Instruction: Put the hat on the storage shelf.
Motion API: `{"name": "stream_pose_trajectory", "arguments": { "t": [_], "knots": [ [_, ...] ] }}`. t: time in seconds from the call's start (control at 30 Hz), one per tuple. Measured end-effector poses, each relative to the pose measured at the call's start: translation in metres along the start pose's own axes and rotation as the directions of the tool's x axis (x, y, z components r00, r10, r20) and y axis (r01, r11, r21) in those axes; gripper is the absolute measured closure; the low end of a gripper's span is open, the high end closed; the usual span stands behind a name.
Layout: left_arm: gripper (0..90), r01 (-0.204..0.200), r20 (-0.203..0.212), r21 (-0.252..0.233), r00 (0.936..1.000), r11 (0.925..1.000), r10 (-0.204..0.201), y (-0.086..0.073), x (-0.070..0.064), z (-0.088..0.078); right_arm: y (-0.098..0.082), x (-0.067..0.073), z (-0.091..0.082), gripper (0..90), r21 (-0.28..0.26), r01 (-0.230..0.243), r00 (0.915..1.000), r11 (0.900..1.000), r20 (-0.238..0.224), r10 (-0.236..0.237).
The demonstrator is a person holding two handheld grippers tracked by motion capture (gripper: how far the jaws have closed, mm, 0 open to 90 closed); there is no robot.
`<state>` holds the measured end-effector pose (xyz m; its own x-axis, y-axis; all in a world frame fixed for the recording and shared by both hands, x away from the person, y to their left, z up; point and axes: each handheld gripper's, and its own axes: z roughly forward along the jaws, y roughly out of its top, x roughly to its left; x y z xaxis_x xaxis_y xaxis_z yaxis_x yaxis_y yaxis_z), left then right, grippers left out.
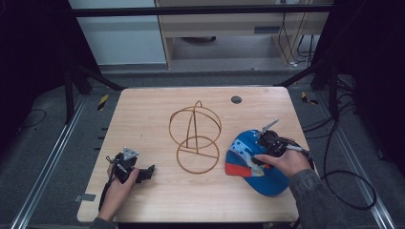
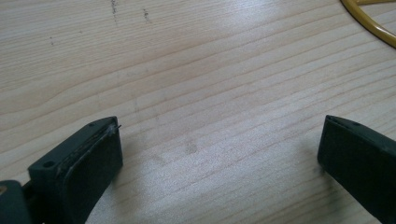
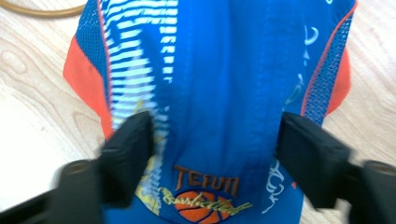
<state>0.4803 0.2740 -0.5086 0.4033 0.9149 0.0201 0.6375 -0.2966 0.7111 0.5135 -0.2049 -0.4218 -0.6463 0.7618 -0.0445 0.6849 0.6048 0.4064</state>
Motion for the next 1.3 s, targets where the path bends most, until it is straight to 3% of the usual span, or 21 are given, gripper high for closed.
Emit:
{"name": "stream_pose_trajectory", "arguments": {
  "t": [0.23, 0.37, 0.7, 0.9, 1.3],
  "knots": [
    [0.0, -0.007, 0.003, 0.001, 1.0000, 1.0000, 0.007, 0.000, 0.000, 0.000, -0.002, -0.002, 0.001, 71.2, 0.013, 0.014, 0.9994, 1.000, -0.031, -0.013],
    [0.0, -0.007, 0.004, 0.001, 1.0000, 1.0000, 0.007, 0.000, 0.000, 0.000, -0.003, -0.004, -0.003, 86.3, -0.005, 0.021, 0.9992, 1.000, -0.035, -0.021],
    [0.0, -0.008, 0.003, 0.001, 1.0000, 1.0000, 0.008, 0.000, 0.000, 0.000, -0.003, -0.011, -0.025, 89.5, -0.053, 0.019, 0.9984, 0.998, -0.052, -0.022],
    [0.0, -0.005, 0.005, 0.001, 1.0000, 1.0000, 0.005, 0.000, 0.000, 0.000, 0.006, -0.013, -0.050, 89.8, -0.095, 0.041, 0.9973, 0.995, -0.057, -0.046],
    [0.0, -0.005, 0.005, 0.002, 1.0000, 1.0000, 0.005, 0.000, 0.000, 0.000, 0.023, -0.019, -0.095, 89.7, -0.121, 0.064, 0.9967, 0.991, -0.042, -0.069]
  ]
}}
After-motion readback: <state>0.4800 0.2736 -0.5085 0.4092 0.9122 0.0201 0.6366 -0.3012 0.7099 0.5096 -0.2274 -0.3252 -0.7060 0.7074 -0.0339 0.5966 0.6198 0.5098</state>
